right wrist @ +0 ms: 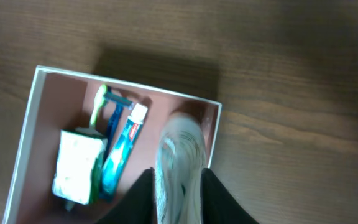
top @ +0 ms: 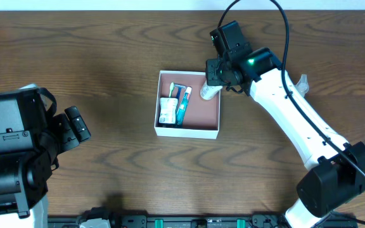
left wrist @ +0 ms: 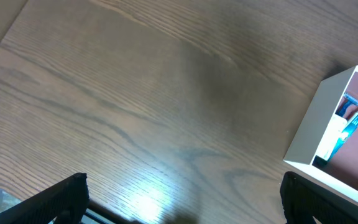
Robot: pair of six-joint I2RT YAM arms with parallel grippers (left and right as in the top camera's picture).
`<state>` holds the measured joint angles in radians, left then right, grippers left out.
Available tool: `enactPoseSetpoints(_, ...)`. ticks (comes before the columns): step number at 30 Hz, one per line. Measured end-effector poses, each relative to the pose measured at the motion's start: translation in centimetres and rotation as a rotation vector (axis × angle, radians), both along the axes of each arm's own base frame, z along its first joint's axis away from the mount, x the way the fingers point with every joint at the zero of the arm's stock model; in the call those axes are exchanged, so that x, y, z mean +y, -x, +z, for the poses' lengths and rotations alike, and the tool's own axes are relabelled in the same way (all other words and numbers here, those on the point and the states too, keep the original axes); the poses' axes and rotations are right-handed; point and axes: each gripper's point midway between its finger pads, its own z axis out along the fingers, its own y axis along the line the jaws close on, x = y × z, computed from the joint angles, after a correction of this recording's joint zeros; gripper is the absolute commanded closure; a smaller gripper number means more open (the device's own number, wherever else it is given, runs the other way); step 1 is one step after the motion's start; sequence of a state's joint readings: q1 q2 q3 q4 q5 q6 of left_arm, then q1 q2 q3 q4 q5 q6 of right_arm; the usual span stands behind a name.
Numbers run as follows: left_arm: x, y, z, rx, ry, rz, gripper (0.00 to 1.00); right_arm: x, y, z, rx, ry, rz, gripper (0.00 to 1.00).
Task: Pack container
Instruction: 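Carry lotion tube with right gripper and stand it in the box, then reach right gripper to the blue soap pump bottle and grasp it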
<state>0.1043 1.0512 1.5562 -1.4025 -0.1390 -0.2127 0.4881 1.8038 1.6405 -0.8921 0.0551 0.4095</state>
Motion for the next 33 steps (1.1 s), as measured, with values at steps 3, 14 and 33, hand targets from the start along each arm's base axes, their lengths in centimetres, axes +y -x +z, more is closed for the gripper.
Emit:
enactPoseSetpoints(3, 0.0, 0.0, 0.0, 0.000, 0.000, 0.000, 0.02, 0.0, 0.0, 0.0, 0.000, 0.003, -0.001, 0.45)
enactPoseSetpoints(14, 0.0, 0.0, 0.0, 0.000, 0.000, 0.000, 0.02, -1.5, 1.5, 3.9, -0.033, -0.011, -0.012, 0.36)
enactPoseSetpoints(33, 0.0, 0.0, 0.0, 0.000, 0.000, 0.000, 0.02, -23.4, 7.5, 10.2, -0.020, 0.011, -0.601, 0.28)
